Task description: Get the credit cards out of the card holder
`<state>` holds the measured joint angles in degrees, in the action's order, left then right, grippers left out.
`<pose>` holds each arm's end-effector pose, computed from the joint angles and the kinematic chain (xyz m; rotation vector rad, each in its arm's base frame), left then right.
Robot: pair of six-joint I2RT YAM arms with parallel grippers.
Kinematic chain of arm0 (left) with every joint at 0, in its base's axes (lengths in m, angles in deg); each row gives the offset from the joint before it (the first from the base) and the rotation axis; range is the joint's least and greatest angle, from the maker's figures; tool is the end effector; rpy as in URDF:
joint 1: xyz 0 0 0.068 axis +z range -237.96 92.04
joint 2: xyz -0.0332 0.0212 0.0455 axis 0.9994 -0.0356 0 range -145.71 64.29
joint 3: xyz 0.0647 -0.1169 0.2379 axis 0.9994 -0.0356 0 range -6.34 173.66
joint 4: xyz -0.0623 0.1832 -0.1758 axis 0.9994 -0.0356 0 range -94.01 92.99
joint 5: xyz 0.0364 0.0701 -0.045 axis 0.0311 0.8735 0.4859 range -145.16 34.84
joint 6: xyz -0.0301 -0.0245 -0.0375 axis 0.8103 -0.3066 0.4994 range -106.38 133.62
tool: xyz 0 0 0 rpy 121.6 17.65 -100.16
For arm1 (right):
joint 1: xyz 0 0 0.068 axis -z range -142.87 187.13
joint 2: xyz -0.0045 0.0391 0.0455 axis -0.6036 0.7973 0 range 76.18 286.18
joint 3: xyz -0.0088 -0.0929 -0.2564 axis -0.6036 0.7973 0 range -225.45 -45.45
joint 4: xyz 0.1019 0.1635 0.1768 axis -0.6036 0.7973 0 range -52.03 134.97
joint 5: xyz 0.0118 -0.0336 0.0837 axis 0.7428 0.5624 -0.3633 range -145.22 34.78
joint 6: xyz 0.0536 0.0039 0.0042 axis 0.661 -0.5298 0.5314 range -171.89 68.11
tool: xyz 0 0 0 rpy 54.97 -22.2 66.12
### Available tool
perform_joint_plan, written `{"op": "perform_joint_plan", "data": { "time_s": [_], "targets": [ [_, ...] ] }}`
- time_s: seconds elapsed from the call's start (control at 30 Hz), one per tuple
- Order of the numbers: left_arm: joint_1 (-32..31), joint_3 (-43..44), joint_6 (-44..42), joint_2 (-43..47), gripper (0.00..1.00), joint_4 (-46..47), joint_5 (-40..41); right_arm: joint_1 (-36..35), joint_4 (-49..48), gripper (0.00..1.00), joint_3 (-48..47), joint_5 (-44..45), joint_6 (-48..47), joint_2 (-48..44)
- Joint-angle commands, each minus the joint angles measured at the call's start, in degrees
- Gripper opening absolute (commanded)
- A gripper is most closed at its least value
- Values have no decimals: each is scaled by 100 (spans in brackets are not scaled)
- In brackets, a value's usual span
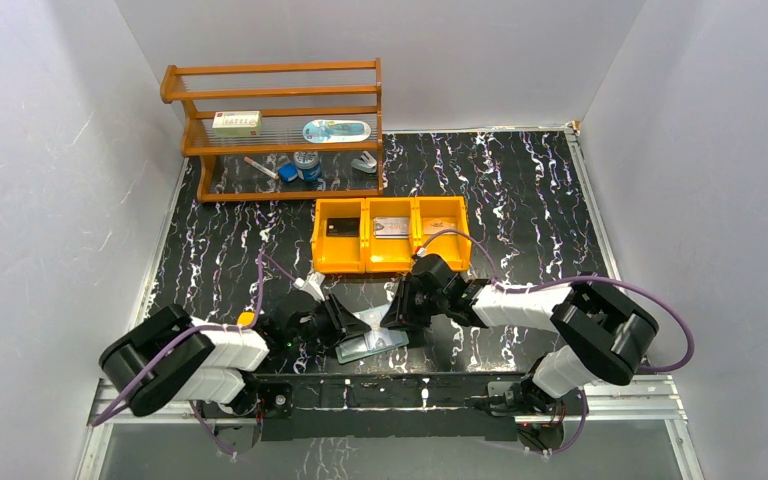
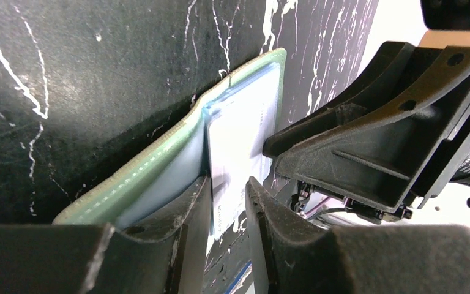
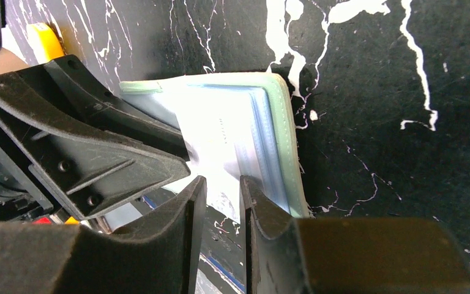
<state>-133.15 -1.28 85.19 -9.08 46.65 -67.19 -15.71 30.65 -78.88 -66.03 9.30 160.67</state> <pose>0.1284 -0.1398 0.1156 -0.3785 2.3064 -1.4025 0.1602 0.2225 0.1482 0.0859 2.6454 1.0838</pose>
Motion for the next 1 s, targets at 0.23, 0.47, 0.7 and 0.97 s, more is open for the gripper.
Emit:
{"op": "perform_joint_plan", "data": {
  "time_s": [0.23,0.47,0.7,0.97],
  "targets": [
    [37,-109,68,-942,20,1038,-203,-25,88,36,442,114,82,323],
    [37,-138,-17,-599,6,1035,-20,-22,22,36,425,53,86,394],
    [43,-185,-107,-239,0,1023,80,-24,344,36,329,299,6,254],
    [63,-242,-254,405,0,225,244,-25,850,38,85,544,-200,102]
  ]
}}
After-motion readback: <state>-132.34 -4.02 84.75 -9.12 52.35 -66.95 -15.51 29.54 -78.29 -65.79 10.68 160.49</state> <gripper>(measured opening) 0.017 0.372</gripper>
